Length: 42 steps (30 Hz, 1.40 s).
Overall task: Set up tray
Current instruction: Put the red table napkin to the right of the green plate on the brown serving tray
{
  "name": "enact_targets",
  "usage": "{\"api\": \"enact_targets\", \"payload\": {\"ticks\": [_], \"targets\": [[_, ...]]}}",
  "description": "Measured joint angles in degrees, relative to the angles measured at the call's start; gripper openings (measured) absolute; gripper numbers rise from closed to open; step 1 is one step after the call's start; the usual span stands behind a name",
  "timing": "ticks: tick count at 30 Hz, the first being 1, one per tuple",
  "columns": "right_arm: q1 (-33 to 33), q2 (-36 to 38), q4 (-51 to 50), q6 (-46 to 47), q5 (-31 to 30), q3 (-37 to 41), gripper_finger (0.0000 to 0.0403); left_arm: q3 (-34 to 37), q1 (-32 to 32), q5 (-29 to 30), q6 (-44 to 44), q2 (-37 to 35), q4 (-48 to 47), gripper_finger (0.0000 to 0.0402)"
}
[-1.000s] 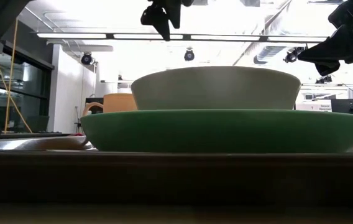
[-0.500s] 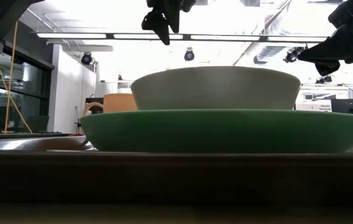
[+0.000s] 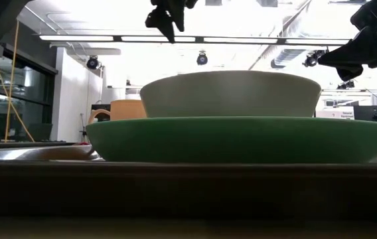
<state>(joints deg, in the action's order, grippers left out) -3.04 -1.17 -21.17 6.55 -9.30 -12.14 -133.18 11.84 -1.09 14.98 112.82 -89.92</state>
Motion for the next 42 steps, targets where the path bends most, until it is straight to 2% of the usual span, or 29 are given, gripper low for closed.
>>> {"api": "enact_targets", "payload": {"ticks": [8,24,35,42], "targets": [[-0.01,0.0,0.0,0.0,-0.01,-0.01,0.0,10.78,0.19,3.05,4.55,-9.29,-0.26,0.0266],[-0.01,0.0,-0.06,0.92,-1.29,0.0,0.0,28.94,0.2,5.93,12.49,-23.22,-0.16,0.0266],[-0.01,0.0,-0.21,0.92,-1.29,0.0,0.0,38.07,0.2,6.83,17.18,-31.22,-0.09,0.0266],[0.01,0.0,-0.26,0.92,-1.29,0.0,0.0,40.2,0.2,7.69,18.71,-33.82,-0.12,0.0266]]}}
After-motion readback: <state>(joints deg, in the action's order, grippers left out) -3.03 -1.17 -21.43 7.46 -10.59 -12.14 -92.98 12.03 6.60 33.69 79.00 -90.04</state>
